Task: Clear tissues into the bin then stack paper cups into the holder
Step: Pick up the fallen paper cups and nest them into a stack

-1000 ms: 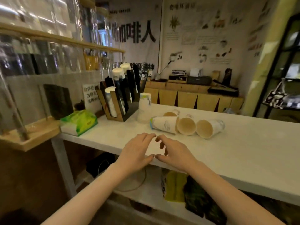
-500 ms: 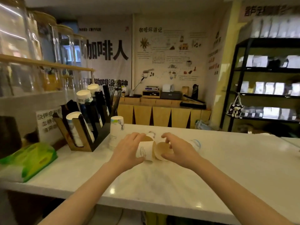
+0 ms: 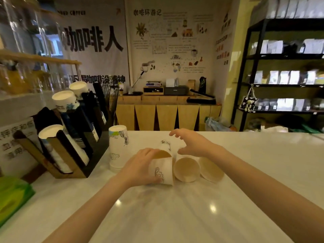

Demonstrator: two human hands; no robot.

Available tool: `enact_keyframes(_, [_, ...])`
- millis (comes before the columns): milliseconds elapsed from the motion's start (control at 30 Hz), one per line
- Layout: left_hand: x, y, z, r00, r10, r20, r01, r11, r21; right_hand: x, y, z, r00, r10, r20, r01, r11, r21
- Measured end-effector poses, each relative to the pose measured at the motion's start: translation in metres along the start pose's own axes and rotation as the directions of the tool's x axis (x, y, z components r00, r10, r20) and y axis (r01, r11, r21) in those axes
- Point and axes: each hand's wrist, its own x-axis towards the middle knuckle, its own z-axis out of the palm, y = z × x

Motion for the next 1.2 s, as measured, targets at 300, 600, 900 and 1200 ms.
enact_keyframes(300, [0.003, -0.007, 0.009, 0.994, 0.096, 0.048, -0.102, 0.986, 0.131, 0.075, 0.019, 0.025, 0.967, -0.057, 0.249, 0.088, 0.989, -0.118])
enact_keyframes(600, [0.003, -0.019, 0.02, 0.999, 0.046, -0.015, -0.044, 0.992, 0.118, 0.121, 0.022, 0.051, 0.814, -0.163, 0.557, 0.465, 0.757, -0.458])
enact_keyframes(900, [-0.003, -0.034, -0.002, 0.958, -0.166, -0.233, 0.1, 0.958, -0.27, 0.131, 0.026, 0.059, 0.812, -0.216, 0.542, 0.445, 0.831, -0.335])
enact_keyframes(1200, [0.017, -0.026, 0.014, 0.88, -0.339, -0.333, 0.109, 0.826, -0.552, 0.139, 0.055, 0.027, 0.988, -0.147, 0.047, 0.14, 0.983, 0.118])
